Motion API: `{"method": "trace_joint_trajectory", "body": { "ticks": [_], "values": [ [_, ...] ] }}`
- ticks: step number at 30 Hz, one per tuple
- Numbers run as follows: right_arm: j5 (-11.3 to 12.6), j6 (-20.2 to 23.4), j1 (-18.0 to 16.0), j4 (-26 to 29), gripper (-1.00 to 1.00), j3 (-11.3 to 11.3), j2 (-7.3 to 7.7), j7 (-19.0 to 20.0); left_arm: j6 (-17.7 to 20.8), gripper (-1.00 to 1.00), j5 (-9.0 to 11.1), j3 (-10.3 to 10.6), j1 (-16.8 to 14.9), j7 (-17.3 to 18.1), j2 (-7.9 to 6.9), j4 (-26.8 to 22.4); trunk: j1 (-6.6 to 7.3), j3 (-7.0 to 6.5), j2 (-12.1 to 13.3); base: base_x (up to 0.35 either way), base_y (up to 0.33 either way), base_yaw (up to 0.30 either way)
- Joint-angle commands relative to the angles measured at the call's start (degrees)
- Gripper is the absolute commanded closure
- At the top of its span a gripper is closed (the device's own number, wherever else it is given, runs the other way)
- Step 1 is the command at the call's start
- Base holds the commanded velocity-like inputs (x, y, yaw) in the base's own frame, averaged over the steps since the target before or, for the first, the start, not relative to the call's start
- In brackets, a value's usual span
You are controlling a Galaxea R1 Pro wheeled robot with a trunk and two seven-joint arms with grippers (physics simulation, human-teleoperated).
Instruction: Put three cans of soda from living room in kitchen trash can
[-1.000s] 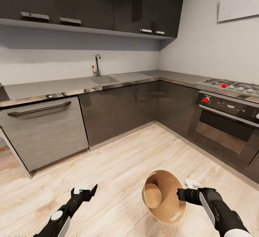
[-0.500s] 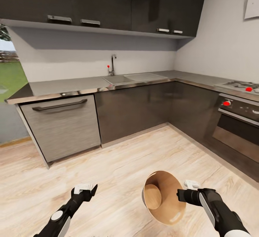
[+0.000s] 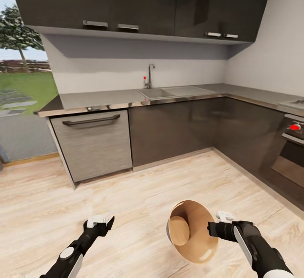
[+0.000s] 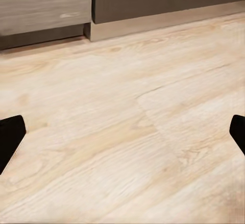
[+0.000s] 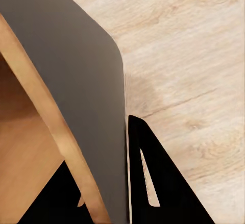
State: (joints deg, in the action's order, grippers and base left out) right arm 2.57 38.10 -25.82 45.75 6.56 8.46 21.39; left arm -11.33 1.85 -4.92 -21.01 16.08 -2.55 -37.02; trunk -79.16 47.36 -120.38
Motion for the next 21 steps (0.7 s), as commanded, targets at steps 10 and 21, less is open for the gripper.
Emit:
{"method": "trace_joint_trajectory", "body": {
  "ticks": [10,21],
  "values": [
    [1.2,0.2,0.0,0.0,1.0,0.0,-0.08,0.2,0.0,-1.0,0.0,0.0,0.0,0.0,0.0,0.0,0.0,-0.01,0.0,0.0,0.0,0.248],
    [1.2,0.2,0.0,0.0,1.0,0.0,-0.11,0.2,0.0,-1.0,0.0,0.0,0.0,0.0,0.0,0.0,0.0,-0.01,0.0,0.0,0.0,0.248]
  ]
}}
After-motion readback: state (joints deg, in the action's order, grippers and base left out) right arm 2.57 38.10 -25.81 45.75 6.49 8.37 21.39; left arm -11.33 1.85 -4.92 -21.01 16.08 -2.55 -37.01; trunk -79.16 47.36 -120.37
